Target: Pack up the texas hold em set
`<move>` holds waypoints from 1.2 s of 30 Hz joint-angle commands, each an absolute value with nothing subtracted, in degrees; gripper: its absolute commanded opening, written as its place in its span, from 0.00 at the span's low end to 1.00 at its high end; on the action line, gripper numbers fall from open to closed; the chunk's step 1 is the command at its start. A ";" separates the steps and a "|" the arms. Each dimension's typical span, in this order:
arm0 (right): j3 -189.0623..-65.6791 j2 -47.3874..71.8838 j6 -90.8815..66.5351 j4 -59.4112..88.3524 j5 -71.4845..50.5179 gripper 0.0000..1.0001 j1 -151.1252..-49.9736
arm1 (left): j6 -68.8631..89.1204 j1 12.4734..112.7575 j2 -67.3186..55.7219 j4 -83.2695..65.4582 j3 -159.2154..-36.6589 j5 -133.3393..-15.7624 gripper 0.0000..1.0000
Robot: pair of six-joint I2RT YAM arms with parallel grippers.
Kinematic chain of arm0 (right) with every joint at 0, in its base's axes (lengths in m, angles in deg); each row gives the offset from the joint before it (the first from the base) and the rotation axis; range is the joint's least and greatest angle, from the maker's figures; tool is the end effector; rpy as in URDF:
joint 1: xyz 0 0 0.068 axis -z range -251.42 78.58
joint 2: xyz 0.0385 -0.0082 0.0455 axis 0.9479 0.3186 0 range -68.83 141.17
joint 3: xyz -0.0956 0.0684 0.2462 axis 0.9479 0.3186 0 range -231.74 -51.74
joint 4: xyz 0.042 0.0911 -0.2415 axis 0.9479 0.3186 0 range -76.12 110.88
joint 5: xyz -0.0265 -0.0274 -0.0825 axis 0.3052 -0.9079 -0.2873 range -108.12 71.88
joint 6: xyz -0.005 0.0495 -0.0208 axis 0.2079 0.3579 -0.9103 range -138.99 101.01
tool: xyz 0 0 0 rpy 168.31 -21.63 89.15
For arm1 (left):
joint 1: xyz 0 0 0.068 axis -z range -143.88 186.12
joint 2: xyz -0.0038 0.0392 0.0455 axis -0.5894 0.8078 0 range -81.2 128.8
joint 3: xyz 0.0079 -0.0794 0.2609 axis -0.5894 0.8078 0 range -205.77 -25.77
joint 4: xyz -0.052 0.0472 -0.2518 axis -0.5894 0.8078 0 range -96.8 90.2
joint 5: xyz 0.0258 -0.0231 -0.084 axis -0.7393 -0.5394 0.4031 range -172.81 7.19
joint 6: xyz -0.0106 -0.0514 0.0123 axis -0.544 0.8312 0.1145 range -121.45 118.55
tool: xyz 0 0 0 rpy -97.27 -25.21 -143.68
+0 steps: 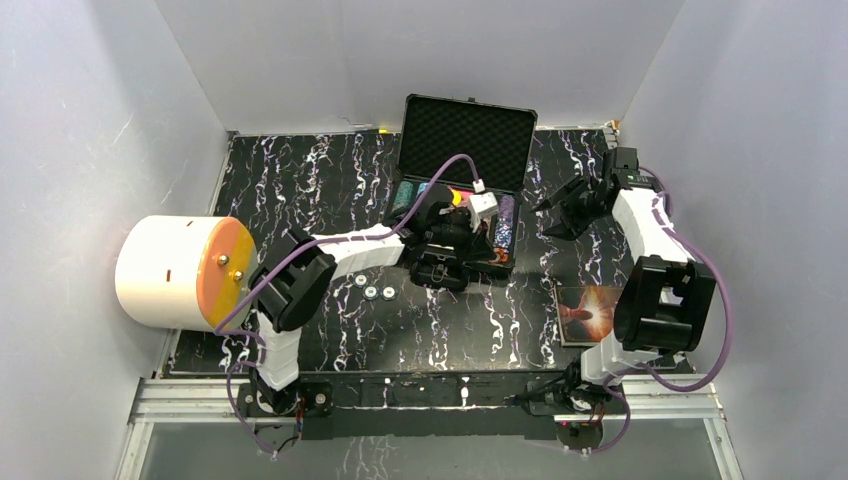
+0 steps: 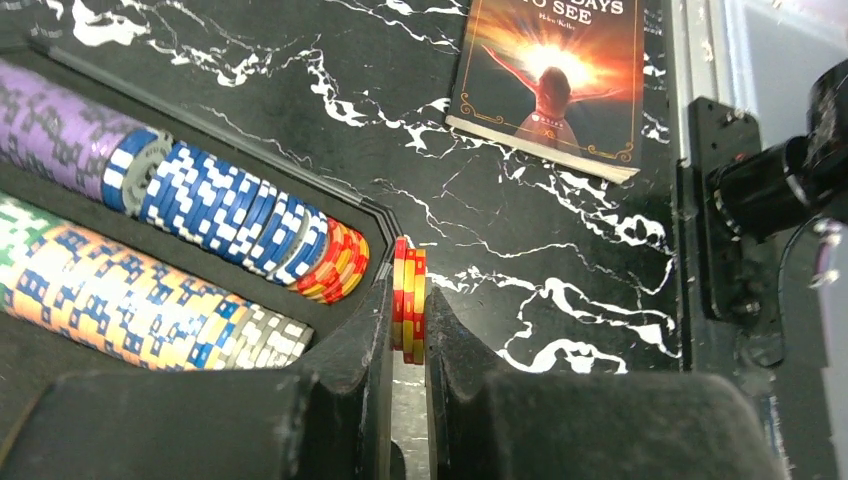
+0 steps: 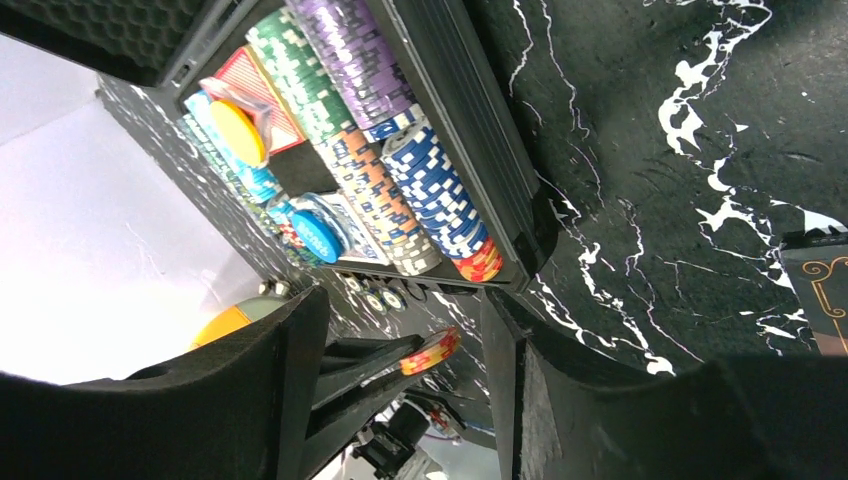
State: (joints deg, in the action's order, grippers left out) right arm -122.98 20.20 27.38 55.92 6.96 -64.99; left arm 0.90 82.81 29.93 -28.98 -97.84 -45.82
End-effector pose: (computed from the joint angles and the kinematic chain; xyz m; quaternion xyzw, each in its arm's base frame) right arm 0.3203 -0.0209 0.2678 0.3684 0.8693 0.2838 0.1671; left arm 0.2870 -0.3356 0.2222 0.4625 0.6341 -0.4663 0.4082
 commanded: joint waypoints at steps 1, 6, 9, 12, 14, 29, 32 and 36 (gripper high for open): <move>-122.08 21.82 25.50 55.55 8.65 0.65 -65.01 | -14.73 83.84 28.90 -21.53 -103.54 -42.99 0.00; -121.42 22.66 25.11 54.82 9.16 0.63 -64.92 | -19.90 84.47 31.13 -17.87 -106.56 -43.09 0.00; -120.88 23.42 25.06 54.42 10.09 0.62 -64.94 | -19.91 84.71 32.82 -17.57 -107.84 -41.59 0.00; -120.44 23.84 24.84 54.22 10.26 0.62 -64.93 | -19.59 85.10 34.23 -17.67 -108.86 -41.54 0.00; -120.10 24.05 24.71 54.17 10.35 0.62 -64.92 | -19.60 85.42 35.21 -17.39 -109.73 -41.47 0.00; -118.62 24.52 24.05 53.52 10.99 0.61 -64.92 | -23.39 86.12 38.88 -14.02 -114.72 -55.85 0.00; -118.62 24.53 24.02 53.44 11.06 0.61 -64.92 | -25.13 86.06 38.21 -13.42 -114.22 -56.78 0.00; -118.58 24.60 24.15 53.35 11.15 0.61 -64.96 | -28.30 86.09 38.00 -13.22 -113.77 -57.29 0.00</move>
